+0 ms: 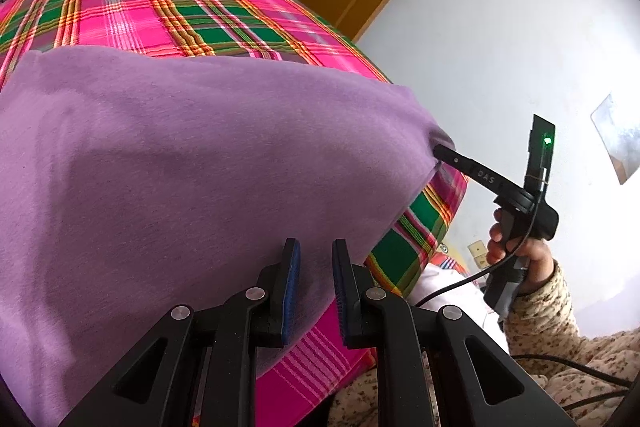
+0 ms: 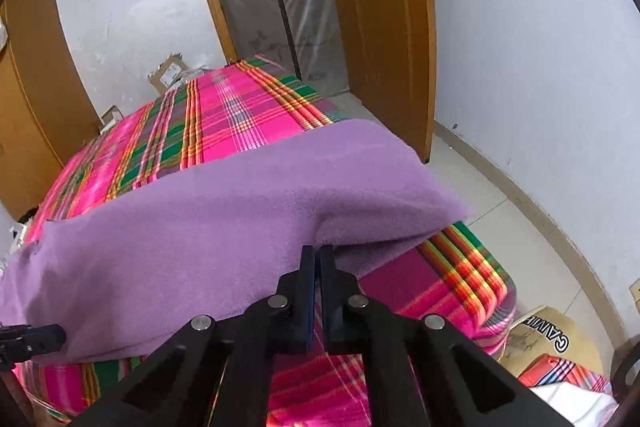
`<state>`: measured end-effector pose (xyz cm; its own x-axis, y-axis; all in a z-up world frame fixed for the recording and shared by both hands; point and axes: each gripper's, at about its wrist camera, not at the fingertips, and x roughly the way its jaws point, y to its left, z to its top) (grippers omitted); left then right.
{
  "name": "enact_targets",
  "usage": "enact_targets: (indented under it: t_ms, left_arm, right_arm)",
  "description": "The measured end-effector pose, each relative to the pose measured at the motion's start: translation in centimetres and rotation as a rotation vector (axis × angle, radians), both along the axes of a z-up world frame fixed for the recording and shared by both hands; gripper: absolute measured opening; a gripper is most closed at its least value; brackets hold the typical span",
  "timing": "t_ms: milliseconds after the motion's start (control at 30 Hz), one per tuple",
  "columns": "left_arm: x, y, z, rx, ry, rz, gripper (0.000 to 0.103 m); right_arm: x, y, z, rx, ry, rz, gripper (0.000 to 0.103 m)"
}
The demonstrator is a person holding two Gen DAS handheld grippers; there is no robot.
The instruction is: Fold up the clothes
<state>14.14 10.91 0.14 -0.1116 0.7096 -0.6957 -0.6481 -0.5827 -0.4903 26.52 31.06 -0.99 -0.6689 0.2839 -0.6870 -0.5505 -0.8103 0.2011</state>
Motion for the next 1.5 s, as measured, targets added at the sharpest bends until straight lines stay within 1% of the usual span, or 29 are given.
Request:
enact_targets:
  t_ms: [100, 167, 267, 333, 433, 500, 567, 700, 767, 800, 833, 933, 1000, 1033, 1100, 1167, 1300, 1500]
  left_arm:
    - [-0.1, -0.4, 0.0, 0.003, -0.001, 0.007, 0.017]
    - [-0.2, -0.9, -0.1, 0.004, -0.003, 0.015, 0.017]
    - [-0.2, -1.6, -0.2, 0.008, -0.005, 0.028, 0.017]
    - [-0.2, -2.1, -0.1, 0.006, 0.002, 0.039, 0.017]
    - [-0.3, -3.2, 0.0, 0.004, 0.007, 0.063, 0.017]
    - [-0.4, -4.1, -0.1, 0.002, 0.007, 0.080, 0.017]
    - [-0.5, -5.1, -0.1, 0.002, 0.007, 0.104, 0.017]
    - [-0.9, -6.8, -0.1, 0.004, 0.010, 0.149, 0.017]
    - [-1.1, -7.8, -0.2, 0.001, 0.011, 0.174, 0.017]
    - [-1.3, -8.4, -0.1, 0.000, 0.013, 0.189, 0.017]
    - [-1.4, -9.1, -0.1, 0.000, 0.016, 0.206, 0.017]
    - [-2.0, -11.3, 0.1, -0.001, 0.026, 0.269, 0.017]
    - [-2.6, -13.2, 0.4, 0.003, 0.030, 0.325, 0.017]
    - [-2.9, -14.2, 0.4, 0.007, 0.031, 0.355, 0.017]
    - [-3.3, -15.8, 0.5, -0.001, 0.027, 0.404, 0.017]
    - [-3.7, -17.5, 0.5, -0.017, 0.026, 0.459, 0.017]
    - [-4.4, -21.0, 0.9, -0.037, 0.029, 0.572, 0.017]
    - [-5.6, -26.4, 1.4, -0.073, 0.007, 0.753, 0.017]
  right_arm:
    - [1.4, -0.2, 0.5, -0.035, 0.015, -0.005, 0.002]
    - [1.4, -0.2, 0.2, -0.046, -0.001, -0.009, 0.002]
    - [1.0, 0.5, -0.7, -0.099, -0.009, -0.025, 0.002]
    - [0.8, 0.6, -0.6, -0.103, -0.017, -0.033, 0.003]
    - [0.7, -0.4, 0.5, -0.019, -0.046, -0.057, 0.003]
    - [0.4, -1.2, 1.2, 0.041, -0.037, -0.057, 0.004]
    - [-0.3, -2.5, 1.7, 0.082, -0.014, -0.008, 0.004]
    - [-2.3, -4.9, 1.0, 0.074, -0.017, 0.126, 0.004]
    - [-3.2, -5.8, 0.1, 0.069, -0.063, 0.178, 0.004]
    - [-3.5, -6.1, -0.2, 0.079, -0.091, 0.184, 0.004]
    - [-3.5, -6.3, -0.2, 0.093, -0.100, 0.182, 0.004]
    - [-3.4, -7.1, 0.8, 0.124, -0.072, 0.201, 0.004]
    - [-4.2, -8.3, 0.9, 0.127, -0.054, 0.257, 0.005]
    - [-4.7, -9.0, 0.7, 0.126, -0.059, 0.293, 0.006]
    - [-6.3, -10.4, -0.2, 0.130, -0.106, 0.346, 0.006]
    - [-7.1, -11.3, -0.6, 0.153, -0.126, 0.366, 0.006]
    - [-8.6, -12.2, 0.6, 0.108, -0.075, 0.437, 0.006]
    - [-11.7, -14.5, 2.1, 0.109, -0.043, 0.564, 0.006]
